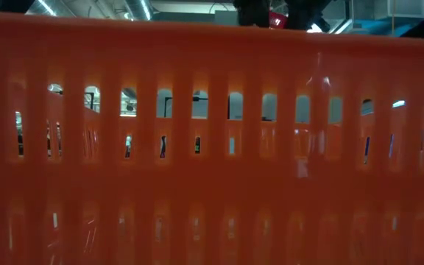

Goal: Stack baskets on shelf by color
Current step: Stack the right red basket on top of the red basket on the shelf

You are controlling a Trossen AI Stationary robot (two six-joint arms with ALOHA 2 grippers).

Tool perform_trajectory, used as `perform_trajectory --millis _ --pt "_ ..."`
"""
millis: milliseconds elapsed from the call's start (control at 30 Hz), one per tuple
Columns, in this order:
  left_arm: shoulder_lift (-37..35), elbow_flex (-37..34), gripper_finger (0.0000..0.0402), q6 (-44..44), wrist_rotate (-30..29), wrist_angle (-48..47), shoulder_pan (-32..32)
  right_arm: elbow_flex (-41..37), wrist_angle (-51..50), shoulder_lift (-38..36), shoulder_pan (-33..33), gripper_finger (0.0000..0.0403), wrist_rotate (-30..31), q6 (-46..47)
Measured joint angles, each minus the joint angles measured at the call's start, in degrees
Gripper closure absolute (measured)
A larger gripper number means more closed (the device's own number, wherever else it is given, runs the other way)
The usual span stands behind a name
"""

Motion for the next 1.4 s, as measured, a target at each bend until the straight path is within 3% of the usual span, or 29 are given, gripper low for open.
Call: perform_trajectory --millis 233,433,600,900,1167,1400 --pt "2.50 7.67 0.0297 -9.85 -1.30 -13.43 -1.52 0.55 -1.94 0.09 -0.99 0.0403 -3.29 -1.33" --pt "3.19 8.69 0.0297 -11.04 -1.35 -12.68 -1.66 3.14 -5.16 0.18 0.32 0.0403 -3.42 -2.48" --pt "3.19 8.32 0.0297 -11.26 7.26 -12.63 -1.69 3.19 -5.36 0.56 0.32 0.0403 -2.94 -3.22" --pt "7.35 8.34 0.0297 -13.56 8.09 -12.24 -0.54 3.04 -6.19 0.72 0.13 0.0403 -0.92 -6.99" --pt "7.46 8.45 0.0297 -16.99 11.77 -11.95 1.90 3.04 -10.91 0.72 0.08 0.0403 -2.01 -9.29" --pt "7.41 8.45 0.0297 -16.51 13.45 -17.00 2.31 3.04 -16.26 0.66 0.17 0.0403 -7.22 -16.07"
